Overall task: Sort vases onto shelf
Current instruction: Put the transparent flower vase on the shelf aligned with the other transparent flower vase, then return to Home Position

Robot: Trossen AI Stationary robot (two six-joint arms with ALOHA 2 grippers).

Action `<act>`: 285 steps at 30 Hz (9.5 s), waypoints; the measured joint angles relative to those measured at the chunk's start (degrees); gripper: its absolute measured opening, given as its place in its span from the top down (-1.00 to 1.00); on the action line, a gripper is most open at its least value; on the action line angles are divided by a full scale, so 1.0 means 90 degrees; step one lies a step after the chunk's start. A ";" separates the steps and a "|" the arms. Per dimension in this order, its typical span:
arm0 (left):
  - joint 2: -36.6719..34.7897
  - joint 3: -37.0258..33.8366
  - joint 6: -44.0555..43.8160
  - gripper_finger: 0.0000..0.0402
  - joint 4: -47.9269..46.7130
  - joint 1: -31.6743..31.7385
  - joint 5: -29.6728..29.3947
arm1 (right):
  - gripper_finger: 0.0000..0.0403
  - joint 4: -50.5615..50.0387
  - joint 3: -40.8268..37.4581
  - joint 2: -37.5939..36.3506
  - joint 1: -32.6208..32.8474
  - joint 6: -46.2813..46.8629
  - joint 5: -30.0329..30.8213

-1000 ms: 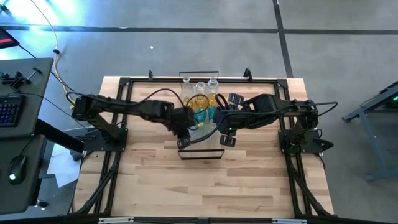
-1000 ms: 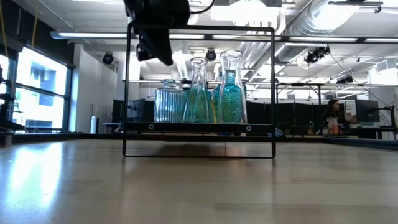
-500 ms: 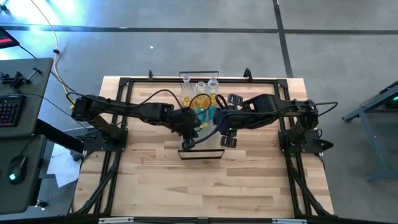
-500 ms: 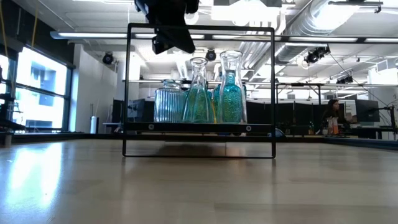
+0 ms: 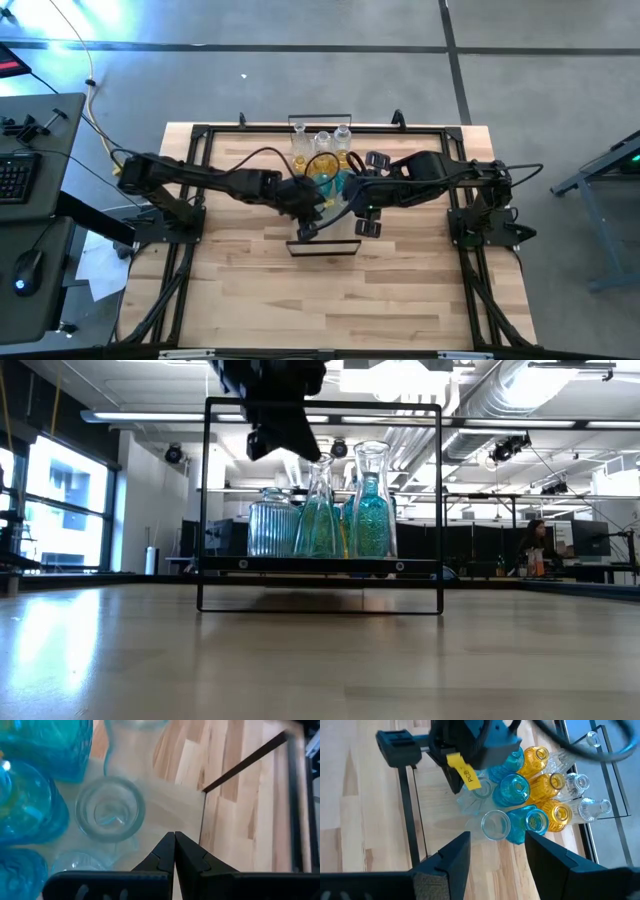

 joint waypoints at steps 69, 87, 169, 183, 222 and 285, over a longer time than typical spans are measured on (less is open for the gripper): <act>-0.0721 -0.0600 0.0338 1.00 -0.2051 0.0022 -0.0540 | 0.16 0.0002 0.0000 -0.0002 0.0000 0.0279 0.0007; -0.0721 -0.0649 0.0656 1.00 -0.1729 0.0370 -0.0960 | 0.16 0.0000 0.0000 -0.0002 0.0000 0.0329 0.0007; -0.0267 -0.0637 0.0092 1.00 -0.0906 0.0398 0.0265 | 0.16 0.0002 0.0000 0.0000 0.0000 0.0343 0.0051; -0.0495 -0.0091 0.0356 1.00 -0.0924 0.0034 -0.0430 | 0.16 0.0000 0.0000 0.0000 0.0001 0.0394 0.0049; -0.6215 0.0099 -0.2273 0.93 -0.5391 -0.1878 -0.4662 | 0.16 0.0000 0.0007 -0.3687 0.2576 0.1514 0.2695; -0.9729 -0.7302 0.0255 1.00 0.2597 -0.2264 -0.3005 | 0.16 0.7239 -0.9898 -1.0803 0.2681 -0.1300 -0.0350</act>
